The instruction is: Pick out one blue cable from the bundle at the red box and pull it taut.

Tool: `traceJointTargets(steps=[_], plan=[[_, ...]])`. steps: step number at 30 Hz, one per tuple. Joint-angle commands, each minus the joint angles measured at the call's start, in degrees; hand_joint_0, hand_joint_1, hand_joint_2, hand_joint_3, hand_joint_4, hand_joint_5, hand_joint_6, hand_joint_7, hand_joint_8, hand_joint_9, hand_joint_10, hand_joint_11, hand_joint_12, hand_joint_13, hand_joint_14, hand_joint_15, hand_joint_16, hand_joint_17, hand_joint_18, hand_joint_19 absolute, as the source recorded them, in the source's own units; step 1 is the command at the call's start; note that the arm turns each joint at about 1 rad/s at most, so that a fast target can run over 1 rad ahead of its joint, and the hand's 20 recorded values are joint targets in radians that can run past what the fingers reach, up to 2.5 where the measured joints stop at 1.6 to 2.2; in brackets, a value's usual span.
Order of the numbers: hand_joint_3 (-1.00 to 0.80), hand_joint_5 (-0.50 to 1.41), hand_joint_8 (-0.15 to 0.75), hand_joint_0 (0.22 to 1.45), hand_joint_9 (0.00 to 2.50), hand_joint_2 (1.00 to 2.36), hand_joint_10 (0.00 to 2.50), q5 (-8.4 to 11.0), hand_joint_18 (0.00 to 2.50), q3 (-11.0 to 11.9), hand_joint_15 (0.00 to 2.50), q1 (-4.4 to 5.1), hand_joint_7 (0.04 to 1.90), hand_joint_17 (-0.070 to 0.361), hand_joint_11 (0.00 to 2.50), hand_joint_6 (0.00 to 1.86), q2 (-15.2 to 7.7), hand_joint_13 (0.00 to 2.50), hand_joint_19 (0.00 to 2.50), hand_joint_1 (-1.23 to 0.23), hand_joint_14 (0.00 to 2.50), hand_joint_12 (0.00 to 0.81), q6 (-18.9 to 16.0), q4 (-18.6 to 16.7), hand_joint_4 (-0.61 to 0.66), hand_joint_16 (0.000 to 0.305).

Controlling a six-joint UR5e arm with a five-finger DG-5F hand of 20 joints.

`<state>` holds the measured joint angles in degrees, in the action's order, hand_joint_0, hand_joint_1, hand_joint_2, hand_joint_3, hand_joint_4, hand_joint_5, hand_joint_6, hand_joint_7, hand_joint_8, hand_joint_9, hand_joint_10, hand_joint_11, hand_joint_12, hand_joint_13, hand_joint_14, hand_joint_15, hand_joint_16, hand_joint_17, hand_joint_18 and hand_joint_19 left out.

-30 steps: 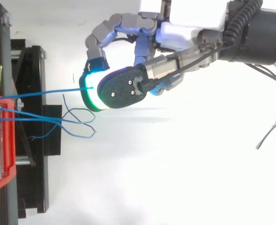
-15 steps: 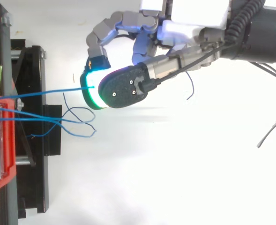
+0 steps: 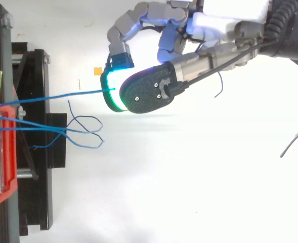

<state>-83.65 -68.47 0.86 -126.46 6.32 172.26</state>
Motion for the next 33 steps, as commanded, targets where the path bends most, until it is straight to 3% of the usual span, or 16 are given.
traceJointTargets(steps=[1,5,9,33], plan=[[-0.34,-0.19,0.233,0.69,1.46,1.01,1.46,0.33,1.34,0.00,1.18,0.28,1.06,0.087,1.43,0.91,-0.02,1.18,1.82,-0.75,2.46,0.311,0.01,0.10,-0.05,0.039],[-0.50,-0.18,0.238,0.66,1.48,1.00,1.39,0.77,1.34,0.00,1.18,0.46,1.05,0.089,1.43,0.90,0.07,1.18,1.82,-0.67,2.44,0.309,0.10,0.01,-0.01,0.039],[-0.50,-0.18,0.242,0.64,1.51,1.00,1.27,0.77,1.33,0.00,1.17,0.55,1.04,0.088,1.49,0.89,0.07,1.19,1.83,-0.63,2.43,0.308,0.10,-0.08,0.01,0.039],[-0.50,-0.17,0.264,0.54,1.57,1.00,1.12,1.39,1.37,0.00,1.12,0.99,1.05,0.099,1.53,0.88,-0.02,1.22,1.81,-0.57,2.41,0.326,-0.17,-0.87,0.05,0.044]])
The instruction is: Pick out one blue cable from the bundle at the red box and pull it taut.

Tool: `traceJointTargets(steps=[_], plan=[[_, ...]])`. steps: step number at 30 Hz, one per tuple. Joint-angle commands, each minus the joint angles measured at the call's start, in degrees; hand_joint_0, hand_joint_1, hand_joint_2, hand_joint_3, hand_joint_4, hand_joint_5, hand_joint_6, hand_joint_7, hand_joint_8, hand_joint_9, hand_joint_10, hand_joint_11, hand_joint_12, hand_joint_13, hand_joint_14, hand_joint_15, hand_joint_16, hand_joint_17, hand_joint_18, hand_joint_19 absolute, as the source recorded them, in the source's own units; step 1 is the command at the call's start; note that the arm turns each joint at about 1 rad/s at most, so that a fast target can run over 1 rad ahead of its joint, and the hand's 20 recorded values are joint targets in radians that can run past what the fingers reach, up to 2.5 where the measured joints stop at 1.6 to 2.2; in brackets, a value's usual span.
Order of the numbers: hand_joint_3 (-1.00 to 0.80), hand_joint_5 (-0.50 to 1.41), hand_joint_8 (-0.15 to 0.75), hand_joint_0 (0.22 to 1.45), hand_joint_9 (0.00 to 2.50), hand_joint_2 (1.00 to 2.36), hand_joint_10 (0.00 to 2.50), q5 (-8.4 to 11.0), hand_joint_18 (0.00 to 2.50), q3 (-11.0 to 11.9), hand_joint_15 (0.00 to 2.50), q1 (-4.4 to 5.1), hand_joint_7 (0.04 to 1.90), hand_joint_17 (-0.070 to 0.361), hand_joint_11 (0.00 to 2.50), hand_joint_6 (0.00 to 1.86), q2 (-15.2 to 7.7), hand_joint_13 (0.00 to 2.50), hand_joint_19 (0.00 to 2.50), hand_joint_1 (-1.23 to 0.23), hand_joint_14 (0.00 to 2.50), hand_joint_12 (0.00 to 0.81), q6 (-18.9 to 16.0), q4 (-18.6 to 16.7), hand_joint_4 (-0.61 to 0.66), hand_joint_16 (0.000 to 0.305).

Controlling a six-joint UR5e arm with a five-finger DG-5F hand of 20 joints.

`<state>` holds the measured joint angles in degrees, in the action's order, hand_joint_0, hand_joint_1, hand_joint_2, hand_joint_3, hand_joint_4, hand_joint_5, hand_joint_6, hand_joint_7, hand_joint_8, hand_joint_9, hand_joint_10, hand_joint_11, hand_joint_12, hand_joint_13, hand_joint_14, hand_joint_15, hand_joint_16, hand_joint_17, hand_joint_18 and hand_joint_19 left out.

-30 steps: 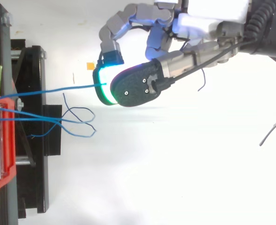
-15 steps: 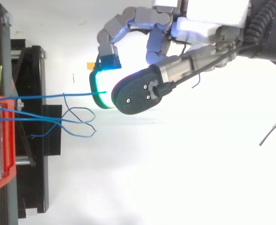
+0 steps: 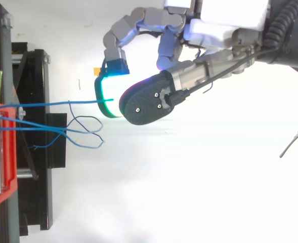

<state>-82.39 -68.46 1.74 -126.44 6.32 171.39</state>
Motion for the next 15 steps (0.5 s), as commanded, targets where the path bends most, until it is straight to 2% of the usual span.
traceJointTargets(steps=[1,15], plan=[[-0.50,-0.17,0.258,0.53,1.57,1.00,1.12,0.04,1.37,0.00,1.12,0.11,1.05,0.098,1.52,0.88,0.05,1.23,1.81,-0.57,2.41,0.330,-0.26,0.00,0.05,0.043],[-0.50,-0.17,0.276,0.49,1.59,1.00,1.10,0.13,1.41,0.00,1.11,0.20,1.01,0.111,1.51,0.87,0.05,1.24,1.79,-0.50,2.43,0.341,-0.52,0.00,0.07,0.049]])
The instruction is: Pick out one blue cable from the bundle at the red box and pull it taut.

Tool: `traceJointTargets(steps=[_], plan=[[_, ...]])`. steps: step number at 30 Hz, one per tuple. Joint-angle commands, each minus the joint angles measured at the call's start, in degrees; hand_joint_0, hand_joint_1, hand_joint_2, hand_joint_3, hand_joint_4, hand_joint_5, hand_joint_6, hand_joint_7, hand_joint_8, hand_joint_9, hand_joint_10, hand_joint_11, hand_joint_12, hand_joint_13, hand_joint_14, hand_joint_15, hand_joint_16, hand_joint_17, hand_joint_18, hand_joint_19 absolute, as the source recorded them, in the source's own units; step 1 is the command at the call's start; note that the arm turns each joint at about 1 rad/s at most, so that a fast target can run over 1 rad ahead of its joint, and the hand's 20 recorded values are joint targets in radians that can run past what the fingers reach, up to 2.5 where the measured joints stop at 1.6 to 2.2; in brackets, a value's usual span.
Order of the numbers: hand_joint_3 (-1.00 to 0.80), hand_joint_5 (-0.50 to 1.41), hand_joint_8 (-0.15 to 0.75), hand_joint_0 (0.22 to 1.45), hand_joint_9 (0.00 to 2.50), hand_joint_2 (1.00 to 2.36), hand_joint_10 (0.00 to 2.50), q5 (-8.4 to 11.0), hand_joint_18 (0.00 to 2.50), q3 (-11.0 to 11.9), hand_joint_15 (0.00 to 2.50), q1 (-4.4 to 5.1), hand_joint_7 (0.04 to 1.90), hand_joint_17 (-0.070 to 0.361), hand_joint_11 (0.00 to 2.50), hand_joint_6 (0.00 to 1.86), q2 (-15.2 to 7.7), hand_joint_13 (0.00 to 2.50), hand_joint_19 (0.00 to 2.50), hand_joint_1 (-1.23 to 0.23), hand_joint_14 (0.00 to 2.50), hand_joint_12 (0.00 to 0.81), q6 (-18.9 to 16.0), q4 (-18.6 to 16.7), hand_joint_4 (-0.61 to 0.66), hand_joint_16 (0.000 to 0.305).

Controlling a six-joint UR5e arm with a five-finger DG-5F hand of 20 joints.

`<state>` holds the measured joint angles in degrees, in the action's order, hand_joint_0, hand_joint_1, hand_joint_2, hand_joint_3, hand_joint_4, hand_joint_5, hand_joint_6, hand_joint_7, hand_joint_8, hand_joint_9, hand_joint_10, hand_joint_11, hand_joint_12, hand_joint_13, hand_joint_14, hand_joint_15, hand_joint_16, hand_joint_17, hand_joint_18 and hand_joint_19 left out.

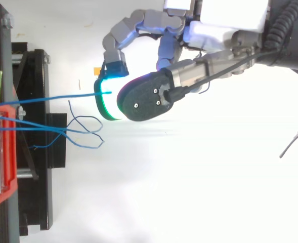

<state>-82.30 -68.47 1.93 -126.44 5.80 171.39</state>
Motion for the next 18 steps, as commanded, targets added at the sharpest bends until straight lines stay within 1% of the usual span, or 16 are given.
traceJointTargets(steps=[1,8,10,11,15,18], plan=[[-0.50,-0.17,0.276,0.49,1.59,1.00,1.10,0.03,1.41,0.00,1.11,0.01,1.02,0.111,1.51,0.87,0.05,1.24,1.79,-0.50,2.43,0.344,0.00,0.00,0.07,0.050],[-0.50,-0.17,0.282,0.48,1.59,1.00,1.07,0.03,1.41,0.00,1.10,0.01,1.01,0.115,1.50,0.87,-0.04,1.25,1.78,-0.54,2.43,0.348,0.00,0.00,0.08,0.051],[-0.50,-0.17,0.261,0.51,1.58,1.00,1.03,0.03,1.38,0.00,1.10,0.01,1.02,0.104,1.54,0.87,0.05,1.23,1.81,-0.57,2.43,0.332,0.00,0.00,0.07,0.046],[-0.50,-0.17,0.248,0.55,1.58,1.00,0.99,0.03,1.35,0.00,1.13,0.01,1.05,0.096,1.57,0.86,-0.04,1.22,1.83,-0.59,2.41,0.322,0.00,0.00,0.06,0.043],[-0.49,-0.17,0.232,0.64,1.59,1.00,0.93,0.03,1.32,0.00,1.15,0.01,1.08,0.093,1.61,0.87,0.05,1.21,1.83,-0.67,2.39,0.313,0.00,0.00,0.03,0.041],[-0.39,-0.17,0.232,0.66,1.57,1.01,0.90,0.03,1.31,0.00,1.20,0.01,1.14,0.092,1.63,0.87,0.05,1.21,1.82,-0.73,2.35,0.306,0.00,0.00,0.00,0.041]])
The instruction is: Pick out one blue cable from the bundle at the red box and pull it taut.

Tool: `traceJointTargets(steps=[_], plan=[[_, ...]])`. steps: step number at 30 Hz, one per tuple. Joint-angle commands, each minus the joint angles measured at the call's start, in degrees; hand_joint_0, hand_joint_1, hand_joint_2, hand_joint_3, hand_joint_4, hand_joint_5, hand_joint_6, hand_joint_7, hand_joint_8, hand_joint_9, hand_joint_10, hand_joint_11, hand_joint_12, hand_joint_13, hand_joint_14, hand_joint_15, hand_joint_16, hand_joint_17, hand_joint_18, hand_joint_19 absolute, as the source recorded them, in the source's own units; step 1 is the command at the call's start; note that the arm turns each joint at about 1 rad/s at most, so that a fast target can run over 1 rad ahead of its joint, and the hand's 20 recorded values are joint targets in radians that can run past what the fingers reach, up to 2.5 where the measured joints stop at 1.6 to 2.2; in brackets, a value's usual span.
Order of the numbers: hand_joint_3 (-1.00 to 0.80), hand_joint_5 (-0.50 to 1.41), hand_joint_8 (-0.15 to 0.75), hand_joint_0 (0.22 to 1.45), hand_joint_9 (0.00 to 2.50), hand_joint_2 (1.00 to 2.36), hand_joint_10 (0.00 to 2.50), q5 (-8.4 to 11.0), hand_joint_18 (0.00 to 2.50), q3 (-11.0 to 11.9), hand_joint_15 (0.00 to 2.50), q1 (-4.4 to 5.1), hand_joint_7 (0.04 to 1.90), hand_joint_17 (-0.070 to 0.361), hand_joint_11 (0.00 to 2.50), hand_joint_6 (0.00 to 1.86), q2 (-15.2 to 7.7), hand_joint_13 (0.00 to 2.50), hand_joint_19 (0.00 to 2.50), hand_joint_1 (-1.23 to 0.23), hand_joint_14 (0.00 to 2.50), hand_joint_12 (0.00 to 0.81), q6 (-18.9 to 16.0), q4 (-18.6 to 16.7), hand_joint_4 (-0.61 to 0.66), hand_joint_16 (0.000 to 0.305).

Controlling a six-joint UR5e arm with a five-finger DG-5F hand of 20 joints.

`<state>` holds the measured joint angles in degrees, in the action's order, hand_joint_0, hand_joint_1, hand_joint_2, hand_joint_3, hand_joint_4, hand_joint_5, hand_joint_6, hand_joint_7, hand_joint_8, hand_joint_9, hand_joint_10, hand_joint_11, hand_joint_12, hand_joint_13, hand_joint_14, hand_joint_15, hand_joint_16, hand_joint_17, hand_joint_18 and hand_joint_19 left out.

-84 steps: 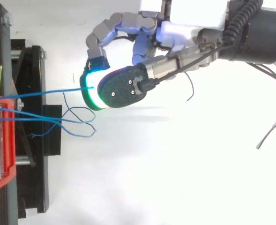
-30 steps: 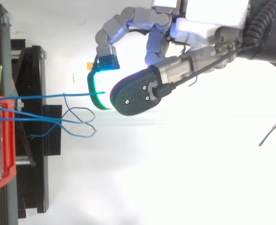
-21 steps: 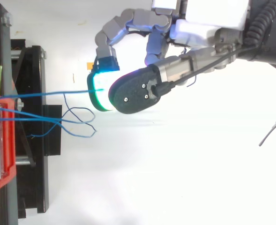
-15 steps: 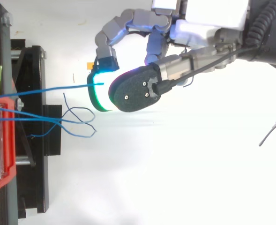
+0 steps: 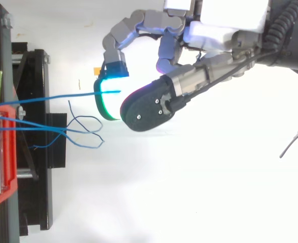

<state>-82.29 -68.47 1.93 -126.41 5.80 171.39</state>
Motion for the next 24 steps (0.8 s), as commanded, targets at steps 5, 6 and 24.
traceJointTargets(steps=[5,6,24], plan=[[-0.24,-0.17,0.237,0.67,1.57,1.02,0.93,0.03,1.30,0.00,1.18,0.00,1.15,0.093,1.61,0.90,-0.06,1.21,1.81,-0.79,2.35,0.302,0.00,0.00,-0.09,0.041],[-0.21,-0.17,0.239,0.66,1.58,1.02,0.94,0.12,1.30,0.00,1.17,0.00,1.14,0.091,1.61,0.90,0.03,1.21,1.81,-0.79,2.35,0.305,0.00,0.00,-0.10,0.040],[-0.50,-0.16,0.254,0.52,1.61,1.00,0.89,0.12,1.33,0.00,1.13,0.00,1.07,0.106,1.62,0.86,0.03,1.24,1.76,-0.59,2.36,0.323,0.00,0.00,0.03,0.047]])
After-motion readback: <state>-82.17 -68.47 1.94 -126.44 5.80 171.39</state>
